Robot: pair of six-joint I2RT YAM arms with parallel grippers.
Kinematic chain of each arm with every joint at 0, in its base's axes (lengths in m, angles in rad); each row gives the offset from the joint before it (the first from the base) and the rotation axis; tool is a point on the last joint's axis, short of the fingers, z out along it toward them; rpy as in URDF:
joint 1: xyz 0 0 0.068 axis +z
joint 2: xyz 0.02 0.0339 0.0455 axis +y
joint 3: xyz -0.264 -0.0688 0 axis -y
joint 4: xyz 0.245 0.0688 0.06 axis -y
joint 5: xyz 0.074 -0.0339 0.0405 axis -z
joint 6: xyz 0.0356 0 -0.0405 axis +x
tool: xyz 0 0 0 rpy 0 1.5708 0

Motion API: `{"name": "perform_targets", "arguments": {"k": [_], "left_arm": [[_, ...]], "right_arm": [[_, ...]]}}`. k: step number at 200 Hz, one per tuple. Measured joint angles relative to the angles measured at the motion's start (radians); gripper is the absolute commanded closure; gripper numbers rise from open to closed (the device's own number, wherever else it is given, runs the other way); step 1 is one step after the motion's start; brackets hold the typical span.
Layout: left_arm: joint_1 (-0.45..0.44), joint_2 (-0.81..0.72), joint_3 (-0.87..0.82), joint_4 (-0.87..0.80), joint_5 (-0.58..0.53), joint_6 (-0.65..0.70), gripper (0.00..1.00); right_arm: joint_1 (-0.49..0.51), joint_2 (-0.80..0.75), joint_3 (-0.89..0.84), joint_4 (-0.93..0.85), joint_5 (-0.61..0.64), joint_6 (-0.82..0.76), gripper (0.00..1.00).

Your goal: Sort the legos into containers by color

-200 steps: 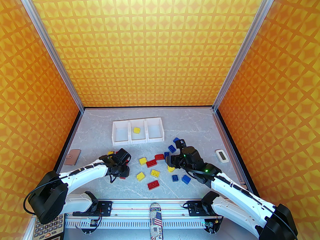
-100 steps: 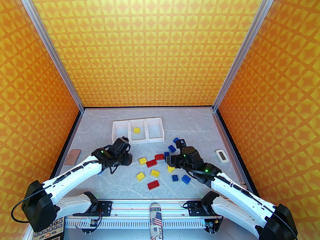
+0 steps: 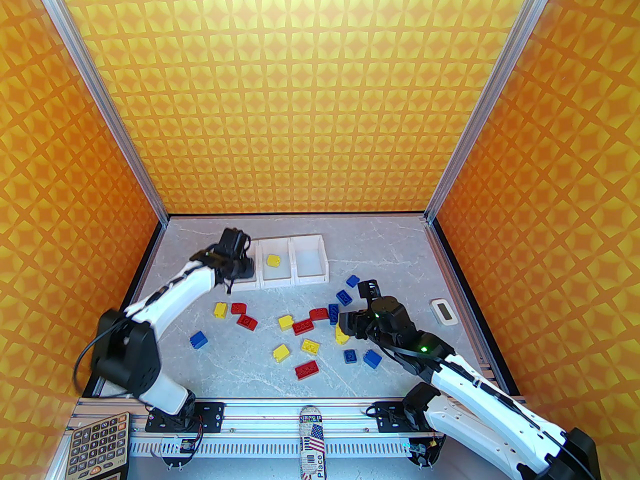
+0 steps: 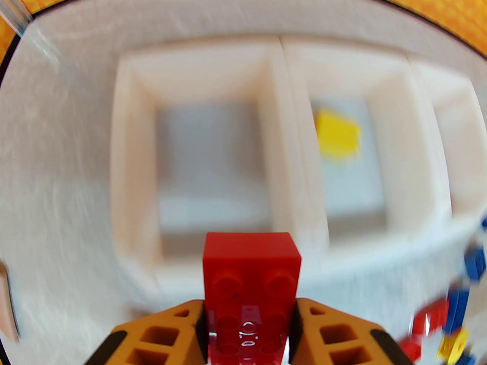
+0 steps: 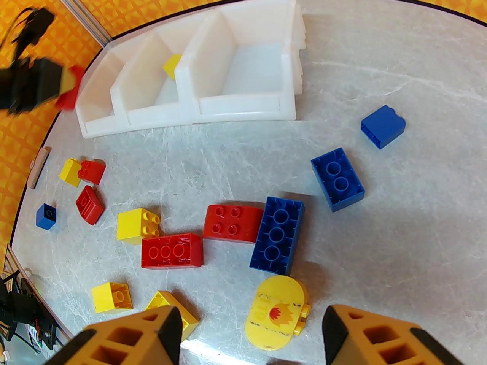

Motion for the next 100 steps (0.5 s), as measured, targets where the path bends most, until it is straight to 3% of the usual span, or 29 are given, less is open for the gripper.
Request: {"name": "perform_targets", "arguments": {"k": [42, 70, 100], "left_arm": [[0.042, 0.145, 0.111, 0.008, 0.011, 0.016, 0.21], [0.027, 0.109, 0.069, 0.035, 0.037, 0.002, 0.17], [-0.043, -0.100, -0.103, 0.085, 0.052, -0.048, 0.16]], "right_arm": [[0.000, -0.031, -0.001, -0.025, 0.008, 0.000, 0.31], [0.000, -0.031, -0.006, -0.027, 0.026, 0.000, 0.31], [0.000, -0.007, -0.009, -0.031, 0.066, -0.001, 0.27]]}}
